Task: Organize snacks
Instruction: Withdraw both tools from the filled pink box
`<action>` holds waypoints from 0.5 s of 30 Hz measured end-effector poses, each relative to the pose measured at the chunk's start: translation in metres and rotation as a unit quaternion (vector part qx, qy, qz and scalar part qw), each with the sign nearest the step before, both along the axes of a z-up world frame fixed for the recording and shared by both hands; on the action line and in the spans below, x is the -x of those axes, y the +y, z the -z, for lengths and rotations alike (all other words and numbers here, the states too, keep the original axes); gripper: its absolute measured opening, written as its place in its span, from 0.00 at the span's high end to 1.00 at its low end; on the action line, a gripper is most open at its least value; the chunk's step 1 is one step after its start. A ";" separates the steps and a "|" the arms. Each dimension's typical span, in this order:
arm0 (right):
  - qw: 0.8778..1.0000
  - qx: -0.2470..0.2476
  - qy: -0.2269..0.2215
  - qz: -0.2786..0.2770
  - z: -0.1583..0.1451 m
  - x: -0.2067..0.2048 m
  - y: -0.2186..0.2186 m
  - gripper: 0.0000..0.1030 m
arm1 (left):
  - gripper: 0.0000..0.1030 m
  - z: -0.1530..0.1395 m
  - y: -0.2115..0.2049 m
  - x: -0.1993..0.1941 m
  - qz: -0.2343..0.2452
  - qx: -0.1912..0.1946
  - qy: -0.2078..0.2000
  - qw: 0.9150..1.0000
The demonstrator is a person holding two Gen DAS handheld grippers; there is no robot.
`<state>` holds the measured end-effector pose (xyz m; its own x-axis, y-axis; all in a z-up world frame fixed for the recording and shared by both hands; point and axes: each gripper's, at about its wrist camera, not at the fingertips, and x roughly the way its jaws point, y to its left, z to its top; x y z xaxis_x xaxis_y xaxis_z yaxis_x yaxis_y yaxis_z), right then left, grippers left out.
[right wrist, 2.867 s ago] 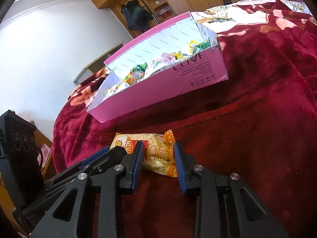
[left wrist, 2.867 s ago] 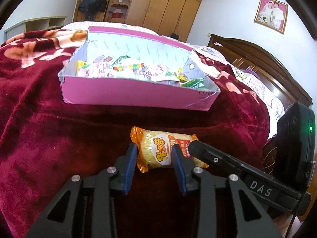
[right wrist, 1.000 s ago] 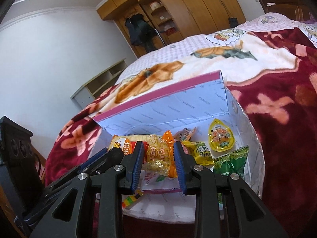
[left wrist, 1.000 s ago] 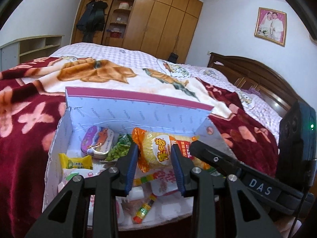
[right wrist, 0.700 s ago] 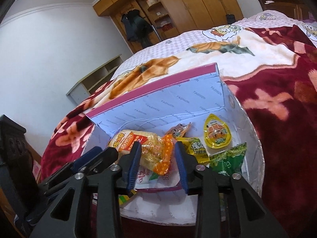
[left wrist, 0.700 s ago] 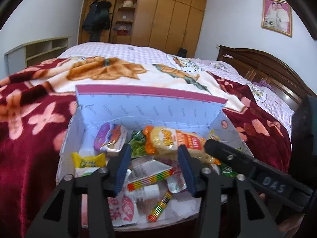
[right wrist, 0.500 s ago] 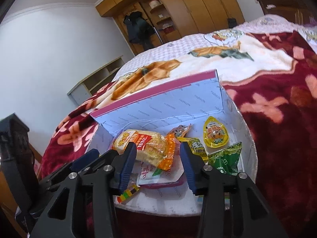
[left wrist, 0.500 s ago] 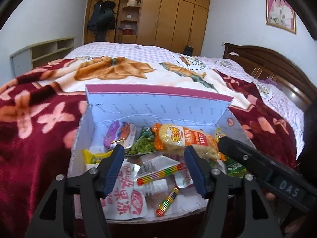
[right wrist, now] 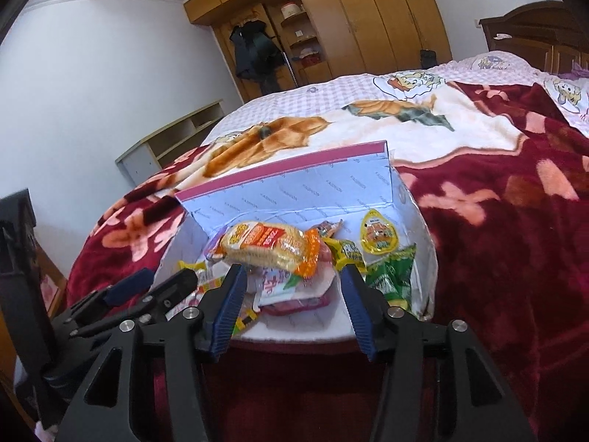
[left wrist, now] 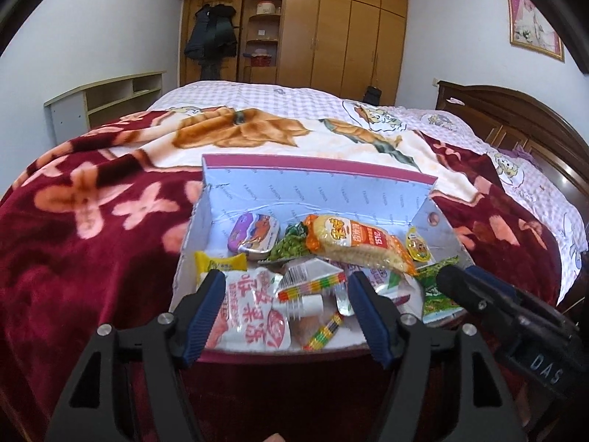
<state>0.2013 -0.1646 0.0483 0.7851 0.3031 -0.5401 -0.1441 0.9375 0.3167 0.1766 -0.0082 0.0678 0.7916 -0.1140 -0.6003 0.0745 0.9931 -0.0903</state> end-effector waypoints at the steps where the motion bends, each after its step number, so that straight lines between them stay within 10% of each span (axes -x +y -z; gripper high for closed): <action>1: 1.000 0.003 0.000 -0.001 0.000 0.003 0.000 0.47 | 0.29 -0.001 0.001 0.002 -0.002 0.000 0.001 1.000; 15: 1.000 0.021 0.008 -0.009 0.008 0.040 0.009 0.47 | 0.29 0.010 -0.004 0.034 -0.008 -0.014 0.026 1.000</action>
<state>0.1609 -0.1558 0.0400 0.7710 0.2934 -0.5652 -0.1564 0.9476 0.2786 0.1423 -0.0118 0.0580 0.7607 -0.0835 -0.6437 0.0543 0.9964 -0.0650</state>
